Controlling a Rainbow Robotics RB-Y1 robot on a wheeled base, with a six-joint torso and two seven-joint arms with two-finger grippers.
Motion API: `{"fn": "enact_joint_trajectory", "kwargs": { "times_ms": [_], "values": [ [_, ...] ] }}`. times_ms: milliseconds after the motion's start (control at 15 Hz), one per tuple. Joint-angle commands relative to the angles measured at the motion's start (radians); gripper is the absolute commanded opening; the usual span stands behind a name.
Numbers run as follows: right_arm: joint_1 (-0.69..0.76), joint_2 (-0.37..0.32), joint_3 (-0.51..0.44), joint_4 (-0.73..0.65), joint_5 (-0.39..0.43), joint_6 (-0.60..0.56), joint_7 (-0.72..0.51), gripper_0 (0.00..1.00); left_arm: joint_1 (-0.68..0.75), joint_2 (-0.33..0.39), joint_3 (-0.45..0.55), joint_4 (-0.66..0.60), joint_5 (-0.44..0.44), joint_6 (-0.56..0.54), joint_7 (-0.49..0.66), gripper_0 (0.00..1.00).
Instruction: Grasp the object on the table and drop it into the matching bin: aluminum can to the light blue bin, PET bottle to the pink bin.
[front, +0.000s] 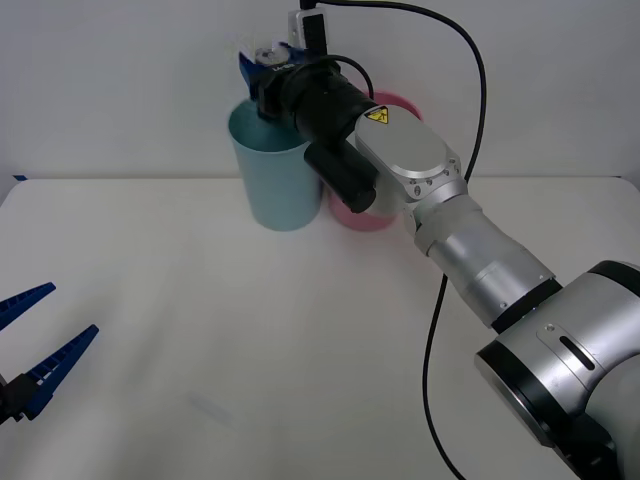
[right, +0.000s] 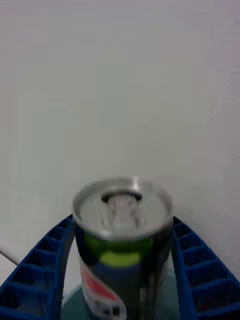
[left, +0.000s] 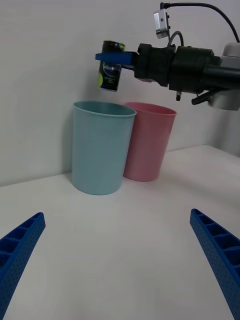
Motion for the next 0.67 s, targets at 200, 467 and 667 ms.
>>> {"fn": "enact_joint_trajectory", "kwargs": {
  "times_ms": [200, 467, 667],
  "values": [
    [0.002, 0.000, 0.001, -0.001, 0.000, 0.000, 0.002, 1.00, 0.000, 0.000, 0.000, 0.000, 0.000, 0.000, 0.000, 1.00],
    [0.006, -0.003, 0.001, -0.018, 0.000, -0.005, 0.011, 1.00, 0.000, 0.000, 0.000, 0.000, 0.000, 0.000, 0.000, 1.00],
    [0.080, -0.043, 0.028, -0.132, -0.002, -0.015, 0.006, 1.00, 0.000, 0.000, 0.000, 0.000, 0.000, 0.000, 0.000, 1.00]
  ]
}}
